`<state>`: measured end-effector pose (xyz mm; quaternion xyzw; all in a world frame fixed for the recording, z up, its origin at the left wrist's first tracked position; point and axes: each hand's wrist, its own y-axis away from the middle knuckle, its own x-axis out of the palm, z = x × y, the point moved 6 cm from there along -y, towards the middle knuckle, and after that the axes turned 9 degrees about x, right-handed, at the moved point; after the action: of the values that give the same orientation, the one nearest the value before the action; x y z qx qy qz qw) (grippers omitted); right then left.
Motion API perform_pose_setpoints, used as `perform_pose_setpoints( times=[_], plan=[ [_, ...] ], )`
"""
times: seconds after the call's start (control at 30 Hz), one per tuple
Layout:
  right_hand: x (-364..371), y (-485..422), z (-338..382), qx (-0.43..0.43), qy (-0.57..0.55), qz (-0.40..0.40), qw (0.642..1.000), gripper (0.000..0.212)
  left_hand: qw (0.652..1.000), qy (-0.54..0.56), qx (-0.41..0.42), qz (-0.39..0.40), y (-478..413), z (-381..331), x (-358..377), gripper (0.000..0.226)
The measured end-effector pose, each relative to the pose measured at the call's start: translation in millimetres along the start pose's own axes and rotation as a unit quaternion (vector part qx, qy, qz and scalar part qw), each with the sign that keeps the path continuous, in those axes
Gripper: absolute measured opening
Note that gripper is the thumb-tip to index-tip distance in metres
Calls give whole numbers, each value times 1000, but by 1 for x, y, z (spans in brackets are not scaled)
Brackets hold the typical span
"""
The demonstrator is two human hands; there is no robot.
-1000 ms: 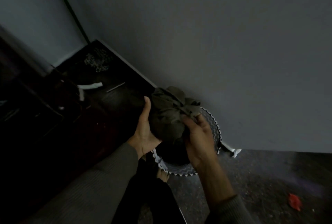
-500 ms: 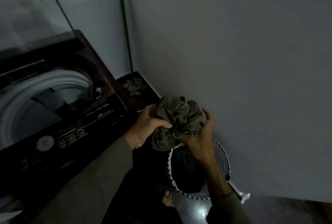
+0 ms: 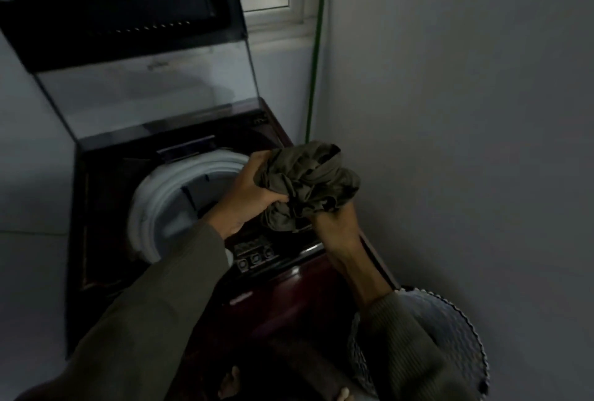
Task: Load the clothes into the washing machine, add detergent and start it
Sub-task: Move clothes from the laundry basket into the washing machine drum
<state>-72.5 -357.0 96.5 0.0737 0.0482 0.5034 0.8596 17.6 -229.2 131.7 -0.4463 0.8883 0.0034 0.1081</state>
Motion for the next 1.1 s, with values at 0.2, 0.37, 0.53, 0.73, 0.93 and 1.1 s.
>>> perform_pose_setpoints(
  times=[0.2, 0.37, 0.53, 0.73, 0.93, 1.1],
  plan=[
    [94, -5, 15, 39, -20, 135, 990, 51, 998, 31, 20, -53, 15, 14, -86, 75],
    [163, -4, 20, 118, -194, 238, 944, 32, 990, -71, 13, -117, 24, 45, -150, 50],
    [208, -19, 4, 73, -106, 167, 978, 35, 985, -74, 38, -154, 30, 67, -180, 41],
    [226, -34, -1, 20, -34, 138, 990, 28, 982, -78, 75, -153, 29, 87, -199, 51],
    [226, -62, -16, 36, 26, 91, 995, 24, 942, 248, -57, -217, 29, 106, -204, 77],
    [234, -82, -27, 98, -79, 135, 983, 32, 874, 336, -247, -251, 50, 138, -200, 60]
  ],
)
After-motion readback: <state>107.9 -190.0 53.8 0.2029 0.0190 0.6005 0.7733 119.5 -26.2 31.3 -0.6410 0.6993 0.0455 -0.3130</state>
